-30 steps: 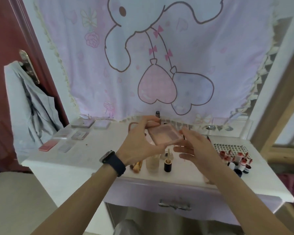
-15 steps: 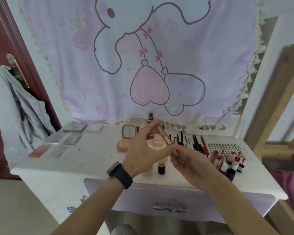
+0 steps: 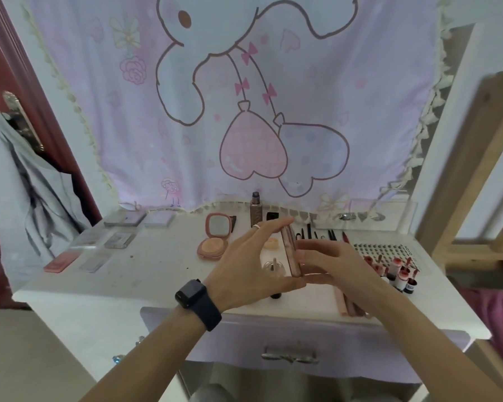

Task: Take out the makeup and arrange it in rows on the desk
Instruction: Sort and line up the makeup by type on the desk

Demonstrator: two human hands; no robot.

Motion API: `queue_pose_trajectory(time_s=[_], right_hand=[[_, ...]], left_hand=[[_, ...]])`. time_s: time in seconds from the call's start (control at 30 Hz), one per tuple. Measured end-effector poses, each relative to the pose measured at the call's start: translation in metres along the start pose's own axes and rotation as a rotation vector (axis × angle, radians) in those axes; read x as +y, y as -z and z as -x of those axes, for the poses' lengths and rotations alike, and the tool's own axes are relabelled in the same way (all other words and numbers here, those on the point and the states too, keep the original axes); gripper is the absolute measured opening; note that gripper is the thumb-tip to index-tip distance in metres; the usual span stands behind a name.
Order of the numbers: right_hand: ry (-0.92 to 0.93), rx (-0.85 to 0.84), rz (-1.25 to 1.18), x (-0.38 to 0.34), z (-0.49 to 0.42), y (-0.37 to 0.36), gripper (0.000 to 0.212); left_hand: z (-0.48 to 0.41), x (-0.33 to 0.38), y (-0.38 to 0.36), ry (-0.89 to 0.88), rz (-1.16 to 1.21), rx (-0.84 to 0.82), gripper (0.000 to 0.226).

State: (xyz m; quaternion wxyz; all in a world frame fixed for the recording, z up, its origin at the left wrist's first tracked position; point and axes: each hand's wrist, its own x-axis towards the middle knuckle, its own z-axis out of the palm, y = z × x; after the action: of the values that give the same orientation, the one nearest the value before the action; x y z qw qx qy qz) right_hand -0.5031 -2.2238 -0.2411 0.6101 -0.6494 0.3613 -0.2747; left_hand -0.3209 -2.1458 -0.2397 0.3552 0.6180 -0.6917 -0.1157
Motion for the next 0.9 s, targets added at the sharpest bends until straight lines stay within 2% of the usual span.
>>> queue_pose_trajectory(time_s=[0.13,0.2,0.3,0.47,0.57,0.63,0.7,0.9], right_hand=[[0.076,0.104,0.045,0.01,-0.003,-0.004,0.043],[0.121,0.109,0.015,0.013,-0.004,-0.006,0.04],[0.171,0.096,-0.023,0.01,-0.005,-0.008,0.036],[0.134,0.135,-0.121,-0.001,-0.005,-0.01,0.021],[0.104,0.119,-0.13,-0.003,-0.006,-0.005,0.035],[0.044,0.112,-0.18,-0.005,-0.007,-0.003,0.04],[0.001,0.122,-0.211,-0.005,-0.008,-0.004,0.037],[-0.036,0.142,-0.127,-0.009,-0.009,-0.01,0.05]], left_hand=[[0.001,-0.004,-0.003,0.047,0.259,0.023,0.091],[-0.001,-0.004,-0.003,0.122,0.404,0.053,0.077],[-0.006,-0.005,0.0,0.222,0.476,0.058,0.061],[-0.006,-0.005,0.007,0.373,0.753,0.014,0.041],[-0.009,-0.005,0.012,0.468,0.894,0.0,0.029],[-0.009,-0.006,0.014,0.503,0.955,0.0,0.026],[-0.009,-0.007,0.014,0.53,1.011,0.002,0.027],[-0.009,-0.009,0.013,0.574,1.133,0.012,0.029]])
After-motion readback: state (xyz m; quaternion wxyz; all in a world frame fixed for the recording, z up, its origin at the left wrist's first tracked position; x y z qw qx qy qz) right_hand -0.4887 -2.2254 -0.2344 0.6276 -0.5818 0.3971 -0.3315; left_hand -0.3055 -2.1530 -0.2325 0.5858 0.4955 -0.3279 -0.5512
